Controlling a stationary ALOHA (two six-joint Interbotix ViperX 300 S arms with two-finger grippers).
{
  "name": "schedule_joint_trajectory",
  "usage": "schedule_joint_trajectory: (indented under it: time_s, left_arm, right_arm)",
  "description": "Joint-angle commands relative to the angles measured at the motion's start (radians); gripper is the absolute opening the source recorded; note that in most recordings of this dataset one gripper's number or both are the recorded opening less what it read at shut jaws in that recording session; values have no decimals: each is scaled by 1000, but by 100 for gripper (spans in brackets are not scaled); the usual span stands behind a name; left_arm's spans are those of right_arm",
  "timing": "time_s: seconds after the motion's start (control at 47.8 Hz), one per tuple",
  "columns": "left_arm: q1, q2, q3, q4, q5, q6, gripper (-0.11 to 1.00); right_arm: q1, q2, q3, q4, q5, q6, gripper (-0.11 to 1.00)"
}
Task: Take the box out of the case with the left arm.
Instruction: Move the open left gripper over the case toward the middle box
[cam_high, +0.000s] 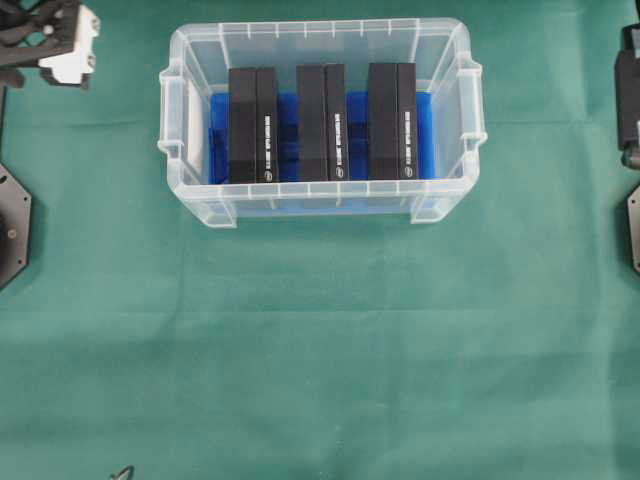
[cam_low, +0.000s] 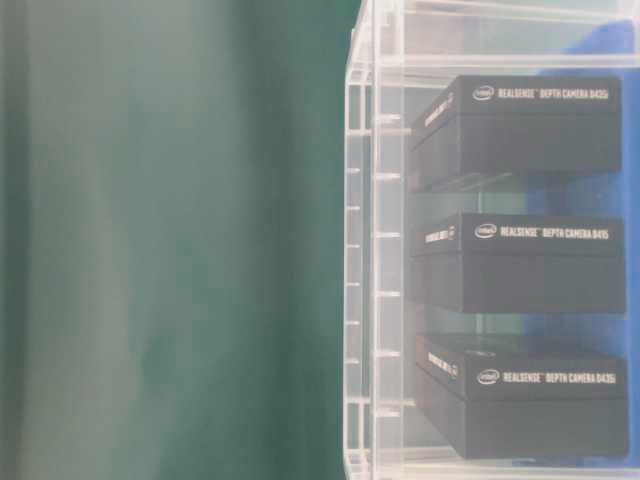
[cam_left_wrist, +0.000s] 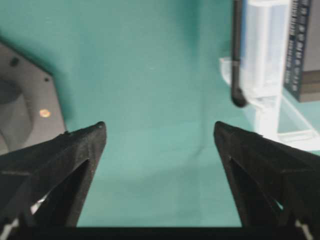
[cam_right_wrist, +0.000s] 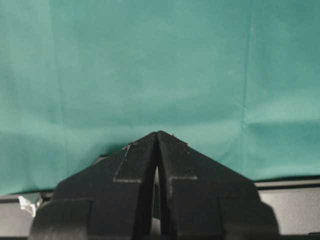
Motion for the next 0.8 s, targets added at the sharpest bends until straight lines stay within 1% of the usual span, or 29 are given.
schedule_joint_trajectory:
  time_s: [0.0,0.23,0.502,0.775]
  left_arm:
    - [-23,31,-55,2,-5,-14,90]
    - [-60,130,-149,2,-14,-51,90]
    - [-92,284,-302,2,-14,-67,90]
    - [-118,434,-456,2,-14,-103,90]
  right_arm:
    - [2,2,-26,-9,-6,0,3]
    - [2,14,-28,-12,-6,2,3]
    - [2,29,-31,-12,-8,3,3]
    - [2,37,-32,-12,-21,3,3]
